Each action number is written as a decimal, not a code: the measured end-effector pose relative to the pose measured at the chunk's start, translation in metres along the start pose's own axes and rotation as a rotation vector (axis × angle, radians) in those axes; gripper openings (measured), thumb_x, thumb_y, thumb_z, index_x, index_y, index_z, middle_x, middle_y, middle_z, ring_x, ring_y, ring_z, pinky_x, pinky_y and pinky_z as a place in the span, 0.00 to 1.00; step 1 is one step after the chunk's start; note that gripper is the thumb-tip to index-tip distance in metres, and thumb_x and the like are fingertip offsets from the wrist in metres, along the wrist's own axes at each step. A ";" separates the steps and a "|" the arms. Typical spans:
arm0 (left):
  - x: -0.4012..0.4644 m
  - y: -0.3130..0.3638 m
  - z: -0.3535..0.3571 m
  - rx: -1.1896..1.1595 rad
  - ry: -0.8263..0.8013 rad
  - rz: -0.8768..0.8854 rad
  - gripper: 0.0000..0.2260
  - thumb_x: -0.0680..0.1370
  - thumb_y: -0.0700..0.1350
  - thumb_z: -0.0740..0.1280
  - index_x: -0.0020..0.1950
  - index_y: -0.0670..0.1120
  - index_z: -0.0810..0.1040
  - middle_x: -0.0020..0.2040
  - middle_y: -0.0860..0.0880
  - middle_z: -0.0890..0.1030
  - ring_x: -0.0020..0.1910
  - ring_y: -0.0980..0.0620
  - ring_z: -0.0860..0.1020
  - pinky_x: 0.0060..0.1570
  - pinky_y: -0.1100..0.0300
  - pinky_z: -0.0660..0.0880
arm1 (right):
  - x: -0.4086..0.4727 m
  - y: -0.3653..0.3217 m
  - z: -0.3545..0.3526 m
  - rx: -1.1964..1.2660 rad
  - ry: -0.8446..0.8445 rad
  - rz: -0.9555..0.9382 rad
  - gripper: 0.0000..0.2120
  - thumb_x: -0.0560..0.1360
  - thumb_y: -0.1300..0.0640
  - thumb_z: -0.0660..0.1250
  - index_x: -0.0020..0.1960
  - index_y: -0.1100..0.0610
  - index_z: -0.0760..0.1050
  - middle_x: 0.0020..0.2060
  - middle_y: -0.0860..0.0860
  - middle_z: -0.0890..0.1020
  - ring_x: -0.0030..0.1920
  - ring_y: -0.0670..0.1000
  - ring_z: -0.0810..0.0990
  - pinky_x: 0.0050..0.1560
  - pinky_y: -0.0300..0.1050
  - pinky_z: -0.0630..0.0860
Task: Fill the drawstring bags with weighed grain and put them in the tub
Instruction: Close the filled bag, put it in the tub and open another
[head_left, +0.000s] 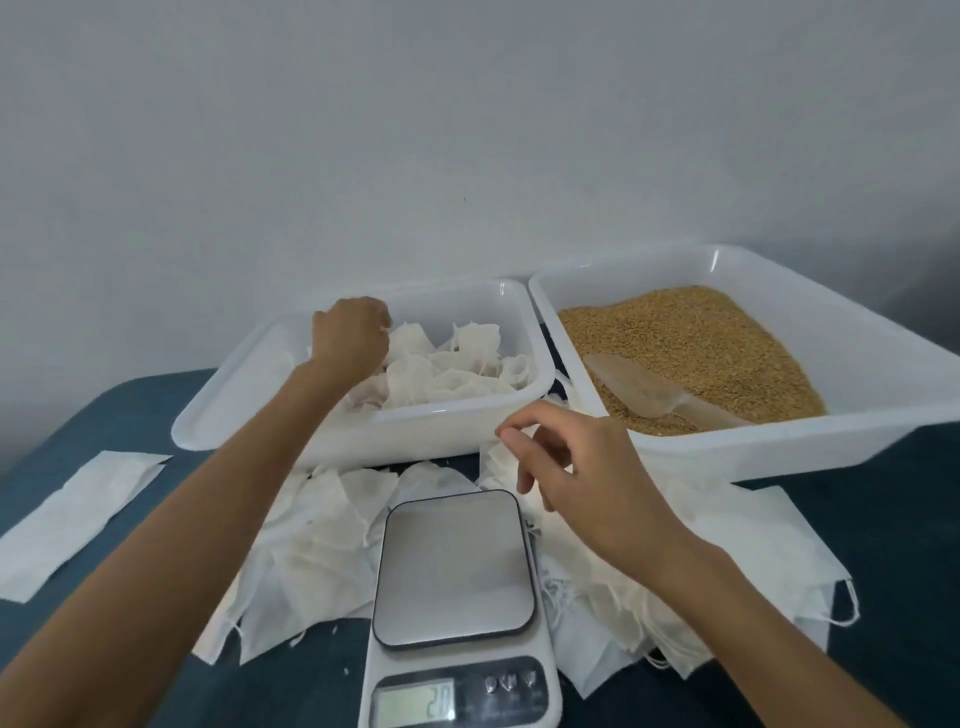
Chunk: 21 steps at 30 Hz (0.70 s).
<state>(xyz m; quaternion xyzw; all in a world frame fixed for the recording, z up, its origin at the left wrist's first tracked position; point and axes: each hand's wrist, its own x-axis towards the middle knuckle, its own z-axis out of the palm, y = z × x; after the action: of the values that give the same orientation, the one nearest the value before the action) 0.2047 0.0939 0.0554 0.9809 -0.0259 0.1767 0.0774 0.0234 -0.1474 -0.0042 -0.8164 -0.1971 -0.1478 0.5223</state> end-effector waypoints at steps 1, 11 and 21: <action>-0.018 0.009 -0.008 -0.116 0.103 0.037 0.09 0.82 0.37 0.66 0.59 0.42 0.83 0.53 0.45 0.85 0.51 0.44 0.81 0.57 0.49 0.76 | 0.000 -0.002 -0.002 0.018 0.006 -0.011 0.06 0.82 0.50 0.65 0.51 0.48 0.80 0.32 0.45 0.83 0.27 0.47 0.78 0.33 0.36 0.74; -0.198 0.106 0.007 -0.406 -0.312 0.497 0.15 0.77 0.55 0.76 0.60 0.50 0.85 0.53 0.52 0.80 0.53 0.51 0.76 0.54 0.55 0.71 | 0.007 -0.018 -0.033 0.272 0.288 -0.070 0.14 0.85 0.53 0.59 0.51 0.60 0.80 0.30 0.56 0.81 0.26 0.53 0.76 0.32 0.46 0.76; -0.211 0.125 0.010 -0.222 -0.200 0.739 0.10 0.83 0.42 0.67 0.61 0.48 0.85 0.59 0.49 0.82 0.53 0.46 0.80 0.54 0.51 0.73 | 0.009 -0.015 -0.032 0.299 0.341 -0.061 0.15 0.86 0.53 0.59 0.50 0.61 0.79 0.29 0.56 0.81 0.25 0.53 0.76 0.32 0.43 0.75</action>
<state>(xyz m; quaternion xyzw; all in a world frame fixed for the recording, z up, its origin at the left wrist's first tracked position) 0.0003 -0.0264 -0.0098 0.9035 -0.4034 0.0925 0.1112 0.0235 -0.1691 0.0247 -0.6868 -0.1503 -0.2683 0.6586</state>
